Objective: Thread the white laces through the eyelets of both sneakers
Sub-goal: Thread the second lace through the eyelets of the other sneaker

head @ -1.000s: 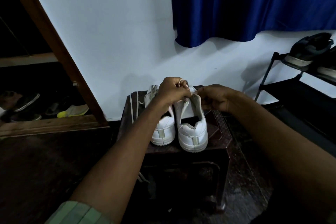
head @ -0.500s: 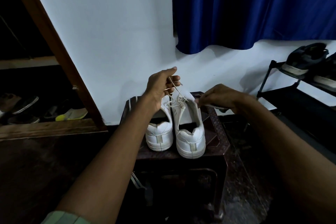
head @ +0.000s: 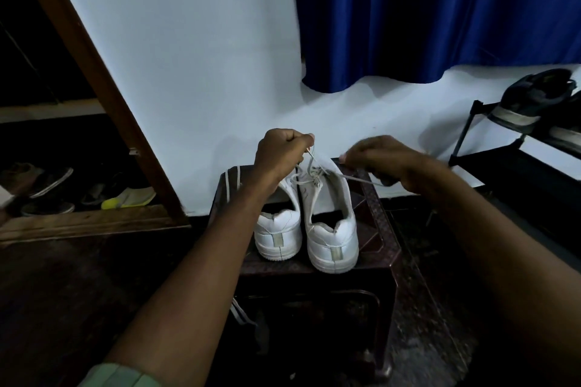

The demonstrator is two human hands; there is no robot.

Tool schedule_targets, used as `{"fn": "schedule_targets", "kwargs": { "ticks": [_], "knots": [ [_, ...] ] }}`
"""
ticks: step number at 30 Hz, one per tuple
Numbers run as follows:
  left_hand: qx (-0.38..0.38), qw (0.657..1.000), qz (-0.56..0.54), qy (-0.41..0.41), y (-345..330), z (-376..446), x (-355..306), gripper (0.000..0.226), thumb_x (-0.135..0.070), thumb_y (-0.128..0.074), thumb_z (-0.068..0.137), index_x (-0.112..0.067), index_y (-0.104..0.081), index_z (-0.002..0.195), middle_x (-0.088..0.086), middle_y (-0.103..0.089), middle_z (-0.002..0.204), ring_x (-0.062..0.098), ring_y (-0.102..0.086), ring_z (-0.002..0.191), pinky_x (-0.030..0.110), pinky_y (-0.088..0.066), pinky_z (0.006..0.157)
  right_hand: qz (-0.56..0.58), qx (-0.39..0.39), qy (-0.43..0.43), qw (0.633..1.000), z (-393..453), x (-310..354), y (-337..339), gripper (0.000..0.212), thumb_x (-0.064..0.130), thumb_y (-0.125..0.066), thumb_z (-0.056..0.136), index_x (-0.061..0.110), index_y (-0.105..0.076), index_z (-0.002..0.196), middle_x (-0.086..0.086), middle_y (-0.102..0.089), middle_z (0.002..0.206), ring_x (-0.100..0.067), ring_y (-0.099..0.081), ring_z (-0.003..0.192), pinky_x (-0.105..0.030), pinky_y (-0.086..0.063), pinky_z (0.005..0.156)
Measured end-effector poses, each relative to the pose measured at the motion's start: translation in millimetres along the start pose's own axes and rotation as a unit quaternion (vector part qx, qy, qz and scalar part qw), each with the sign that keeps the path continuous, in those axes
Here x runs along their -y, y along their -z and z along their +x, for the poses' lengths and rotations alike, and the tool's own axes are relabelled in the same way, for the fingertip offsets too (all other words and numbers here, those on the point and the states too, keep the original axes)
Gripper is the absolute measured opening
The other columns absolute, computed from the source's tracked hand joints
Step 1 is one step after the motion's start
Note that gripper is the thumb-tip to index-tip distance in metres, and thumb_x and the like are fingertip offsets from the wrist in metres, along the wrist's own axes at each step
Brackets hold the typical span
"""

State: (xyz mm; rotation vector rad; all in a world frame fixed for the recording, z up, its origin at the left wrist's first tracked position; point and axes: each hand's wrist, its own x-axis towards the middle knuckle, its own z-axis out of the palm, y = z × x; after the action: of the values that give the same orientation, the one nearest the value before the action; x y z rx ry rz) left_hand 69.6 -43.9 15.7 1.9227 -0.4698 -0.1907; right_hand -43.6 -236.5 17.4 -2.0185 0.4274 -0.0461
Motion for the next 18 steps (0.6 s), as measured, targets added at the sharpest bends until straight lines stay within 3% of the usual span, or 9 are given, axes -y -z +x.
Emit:
{"fn": "schedule_targets", "kwargs": {
  "ticks": [2, 4, 6, 8, 11, 12, 14, 16, 18],
  "knots": [
    [0.000, 1.000, 0.021, -0.004, -1, 0, 2, 0.024, -0.039, -0.072, 0.088, -0.020, -0.077, 0.074, 0.000, -0.077, 0.080, 0.014, -0.070, 0.070, 0.028, -0.053, 0.072, -0.079, 0.046, 0.005, 0.996, -4, 0, -3, 0.012, 0.019, -0.079, 0.087, 0.008, -0.079, 0.082, -0.001, -0.051, 0.059, -0.009, -0.033, 0.043, -0.018, -0.023, 0.042],
    [-0.002, 0.999, 0.039, -0.013, 1, -1, 3, 0.024, -0.040, -0.072, 0.089, -0.021, -0.078, 0.075, 0.002, -0.078, 0.081, 0.016, -0.071, 0.071, 0.031, -0.056, 0.078, -0.031, 0.020, 0.017, 0.999, -4, 4, -5, 0.011, 0.013, -0.071, 0.089, 0.010, -0.077, 0.081, 0.002, -0.056, 0.063, -0.007, -0.040, 0.049, -0.020, -0.029, 0.045],
    [-0.005, 0.998, 0.061, -0.013, 2, -2, 3, 0.024, -0.038, -0.071, 0.089, -0.020, -0.080, 0.076, 0.001, -0.078, 0.081, 0.017, -0.073, 0.074, 0.031, -0.057, 0.080, 0.097, -0.042, 0.031, 0.994, -3, 9, -7, 0.017, 0.010, -0.059, 0.094, 0.018, -0.067, 0.081, 0.002, -0.062, 0.079, -0.010, -0.051, 0.068, -0.024, -0.035, 0.054],
    [-0.014, 0.994, 0.106, -0.006, 2, -2, 5, 0.024, -0.035, -0.069, 0.087, -0.014, -0.080, 0.081, 0.001, -0.078, 0.083, 0.019, -0.073, 0.083, 0.030, -0.057, 0.082, 0.273, -0.083, 0.008, 0.958, 0, 10, -7, 0.022, 0.009, -0.049, 0.101, 0.018, -0.060, 0.083, -0.006, -0.070, 0.092, -0.017, -0.063, 0.084, -0.026, -0.046, 0.058],
    [0.012, 0.982, 0.185, -0.026, 6, 1, 8, 0.019, -0.027, -0.065, 0.085, -0.015, -0.078, 0.090, -0.001, -0.077, 0.087, 0.018, -0.072, 0.095, 0.029, -0.057, 0.087, 0.489, -0.056, -0.022, 0.870, 6, 4, -7, 0.034, 0.017, -0.036, 0.109, 0.016, -0.049, 0.078, -0.004, -0.052, 0.065, -0.020, -0.056, 0.058, -0.030, -0.056, 0.062],
    [0.052, 0.980, 0.188, -0.027, 8, 1, 8, 0.016, -0.024, -0.066, 0.086, -0.019, -0.079, 0.095, -0.004, -0.076, 0.089, 0.016, -0.071, 0.097, 0.027, -0.055, 0.088, 0.484, -0.063, -0.034, 0.872, 7, 3, -6, 0.035, 0.019, -0.036, 0.109, 0.017, -0.046, 0.075, -0.001, -0.040, 0.062, -0.016, -0.042, 0.050, -0.026, -0.050, 0.053],
    [0.143, 0.969, 0.199, -0.024, 14, 0, 7, 0.021, -0.027, -0.071, 0.087, -0.027, -0.076, 0.107, -0.007, -0.075, 0.099, 0.014, -0.069, 0.101, 0.028, -0.052, 0.091, 0.340, -0.101, -0.035, 0.934, 9, 2, -7, 0.034, 0.025, -0.045, 0.108, 0.019, -0.043, 0.074, 0.001, -0.033, 0.063, -0.010, -0.028, 0.043, -0.020, -0.031, 0.040],
    [0.177, 0.947, 0.266, -0.041, 15, 2, 9, 0.025, -0.041, -0.074, 0.084, -0.035, -0.075, 0.108, -0.013, -0.071, 0.099, 0.013, -0.066, 0.105, 0.036, -0.046, 0.101, 0.149, -0.091, -0.009, 0.985, 9, 0, -11, 0.029, 0.028, -0.059, 0.103, 0.017, -0.050, 0.079, 0.001, -0.040, 0.060, -0.008, -0.033, 0.039, -0.018, -0.027, 0.040],
    [0.162, 0.920, 0.351, -0.069, 14, 1, 10, 0.023, -0.049, -0.073, 0.088, -0.034, -0.075, 0.105, -0.018, -0.064, 0.088, 0.012, -0.063, 0.103, 0.039, -0.035, 0.107, 0.016, -0.023, -0.006, 1.000, 8, -2, -14, 0.026, 0.028, -0.070, 0.096, 0.010, -0.062, 0.081, -0.003, -0.044, 0.059, -0.011, -0.036, 0.042, -0.017, -0.026, 0.044]
  ]
}}
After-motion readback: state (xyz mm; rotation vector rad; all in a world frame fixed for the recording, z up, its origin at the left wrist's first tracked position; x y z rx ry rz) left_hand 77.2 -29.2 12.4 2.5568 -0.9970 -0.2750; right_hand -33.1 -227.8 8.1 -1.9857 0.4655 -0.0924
